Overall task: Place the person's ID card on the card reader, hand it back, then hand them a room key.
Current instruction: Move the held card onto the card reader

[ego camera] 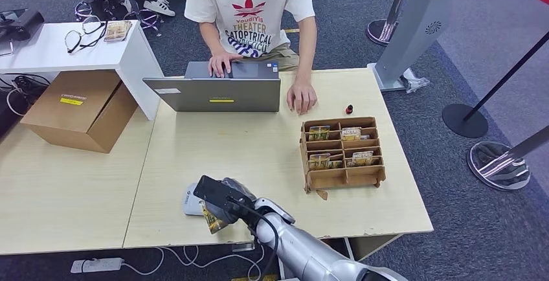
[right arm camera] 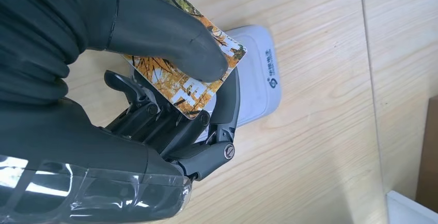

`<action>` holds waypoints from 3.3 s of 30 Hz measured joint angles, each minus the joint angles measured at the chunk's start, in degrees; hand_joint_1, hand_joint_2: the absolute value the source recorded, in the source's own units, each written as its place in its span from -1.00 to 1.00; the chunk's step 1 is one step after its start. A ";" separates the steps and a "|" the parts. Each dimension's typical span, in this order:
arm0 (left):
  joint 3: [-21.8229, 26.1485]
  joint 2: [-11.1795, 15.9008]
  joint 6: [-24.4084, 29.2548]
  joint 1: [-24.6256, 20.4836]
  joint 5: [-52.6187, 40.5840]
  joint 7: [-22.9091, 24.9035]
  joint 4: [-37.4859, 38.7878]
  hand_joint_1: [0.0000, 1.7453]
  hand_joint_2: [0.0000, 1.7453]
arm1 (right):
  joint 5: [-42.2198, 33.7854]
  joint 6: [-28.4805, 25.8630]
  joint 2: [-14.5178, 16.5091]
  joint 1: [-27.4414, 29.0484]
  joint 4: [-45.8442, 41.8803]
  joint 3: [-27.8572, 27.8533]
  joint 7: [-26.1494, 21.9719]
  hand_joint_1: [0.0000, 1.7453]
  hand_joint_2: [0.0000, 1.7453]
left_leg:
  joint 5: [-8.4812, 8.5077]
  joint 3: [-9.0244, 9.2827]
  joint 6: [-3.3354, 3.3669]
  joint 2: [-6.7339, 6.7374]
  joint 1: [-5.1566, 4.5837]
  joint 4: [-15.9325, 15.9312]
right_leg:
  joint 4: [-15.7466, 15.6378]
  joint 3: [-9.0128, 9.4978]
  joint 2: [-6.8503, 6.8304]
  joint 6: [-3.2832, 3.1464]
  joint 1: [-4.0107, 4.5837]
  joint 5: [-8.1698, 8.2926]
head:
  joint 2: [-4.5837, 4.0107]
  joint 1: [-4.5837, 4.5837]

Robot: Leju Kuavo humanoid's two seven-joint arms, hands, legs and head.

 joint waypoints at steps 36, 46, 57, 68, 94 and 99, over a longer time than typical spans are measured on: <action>-1.09 0.00 0.18 0.00 0.02 0.00 0.00 -1.00 1.00 | -0.03 -4.95 -1.27 -1.04 6.11 -0.85 3.63 1.00 1.00 | 0.00 0.00 0.00 0.01 0.00 0.00 | -0.01 -0.02 0.01 0.00 0.00 0.00 | 0.00 -0.01; -1.32 -0.03 0.29 0.05 0.34 0.00 0.00 -1.00 1.00 | 1.01 -7.29 -2.17 -0.98 6.67 -2.16 3.84 1.00 1.00 | 0.00 0.05 0.00 0.02 0.00 0.00 | -0.01 0.00 0.02 0.00 0.00 0.00 | 0.00 -0.01; -1.44 -0.16 0.57 0.17 0.68 0.00 0.00 -1.00 1.00 | 1.60 -8.69 -3.01 -0.87 6.95 -3.69 4.21 1.00 1.00 | 0.00 0.12 0.00 0.02 -0.01 0.00 | -0.01 0.08 0.02 0.00 -0.01 0.00 | 0.00 -0.01; -1.46 -0.24 0.65 0.21 0.70 0.00 0.00 -1.00 1.00 | 1.84 -8.70 -3.14 -0.84 6.95 -4.85 3.94 1.00 1.00 | 0.00 0.15 0.00 0.02 -0.01 0.00 | -0.01 0.12 0.02 0.00 0.00 0.00 | 0.00 0.00; -2.37 -0.25 0.44 0.12 1.20 -0.20 0.00 -1.00 1.00 | -1.63 -3.67 -4.44 -0.84 -2.46 -11.69 -2.77 1.00 1.00 | 0.00 0.10 0.00 0.03 0.00 0.00 | 0.00 0.06 0.03 0.00 0.00 0.00 | 0.00 -0.01; -2.40 -0.24 0.41 0.10 1.79 -0.42 0.00 -1.00 1.00 | -1.82 -3.16 -5.22 -0.14 -9.22 -13.08 -3.46 1.00 1.00 | 0.00 0.10 0.00 0.04 0.00 0.00 | -0.01 0.06 0.04 0.00 0.00 0.00 | 0.00 -0.01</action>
